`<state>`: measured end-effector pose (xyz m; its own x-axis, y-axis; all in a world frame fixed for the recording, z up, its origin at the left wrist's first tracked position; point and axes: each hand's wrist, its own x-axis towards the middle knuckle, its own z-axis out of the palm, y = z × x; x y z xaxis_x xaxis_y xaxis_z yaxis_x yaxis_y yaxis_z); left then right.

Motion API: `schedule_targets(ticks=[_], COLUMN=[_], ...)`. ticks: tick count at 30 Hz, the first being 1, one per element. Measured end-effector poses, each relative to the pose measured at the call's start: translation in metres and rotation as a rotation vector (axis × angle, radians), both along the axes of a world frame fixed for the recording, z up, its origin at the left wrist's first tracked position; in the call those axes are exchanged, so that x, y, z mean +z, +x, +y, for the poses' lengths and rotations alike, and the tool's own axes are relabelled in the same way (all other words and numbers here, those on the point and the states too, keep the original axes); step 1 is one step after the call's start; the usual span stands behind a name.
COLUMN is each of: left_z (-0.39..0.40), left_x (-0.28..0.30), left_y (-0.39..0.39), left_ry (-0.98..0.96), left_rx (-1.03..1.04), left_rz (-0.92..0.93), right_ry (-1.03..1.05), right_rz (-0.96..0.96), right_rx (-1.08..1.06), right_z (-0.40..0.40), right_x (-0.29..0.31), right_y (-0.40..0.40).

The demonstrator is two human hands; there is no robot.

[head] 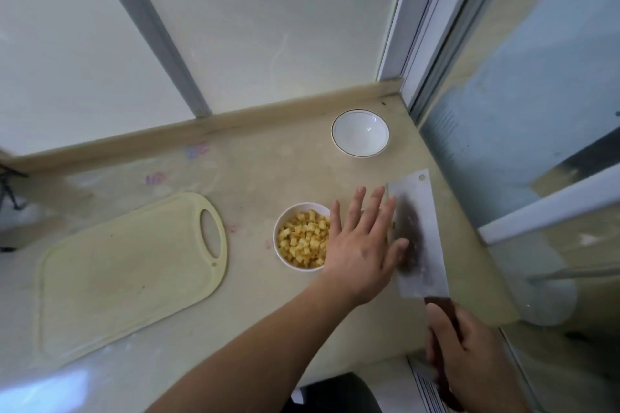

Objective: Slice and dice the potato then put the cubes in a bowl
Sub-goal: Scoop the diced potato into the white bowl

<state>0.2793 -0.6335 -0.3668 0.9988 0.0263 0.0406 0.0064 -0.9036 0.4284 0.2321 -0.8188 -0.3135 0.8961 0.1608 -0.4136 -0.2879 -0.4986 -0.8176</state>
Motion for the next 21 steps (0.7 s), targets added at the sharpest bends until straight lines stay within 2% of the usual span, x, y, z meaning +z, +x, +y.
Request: schedule_targets(ticks=[4, 9, 12, 19, 21], left_z=[-0.002, -0.006, -0.006, -0.004, -0.002], left_x=[-0.009, -0.013, -0.014, -0.010, -0.012], left_y=[-0.011, -0.025, -0.026, -0.018, -0.019], left_ry=[0.103, 0.183, 0.139, 0.072, -0.016], left_rx=[-0.093, -0.029, 0.037, 0.132, 0.146], left_rz=[-0.098, -0.164, -0.198, -0.148, -0.196], right_ry=[0.022, 0.029, 0.042, 0.060, 0.068], right_rz=[-0.007, -0.009, 0.004, 0.016, 0.008], right_rx=[-0.005, -0.011, -0.017, 0.000, 0.019], right_z=[0.000, -0.003, -0.005, -0.006, -0.007], right_x=[-0.002, 0.000, 0.000, 0.002, 0.004], right_y=[-0.004, -0.007, -0.010, -0.014, -0.014])
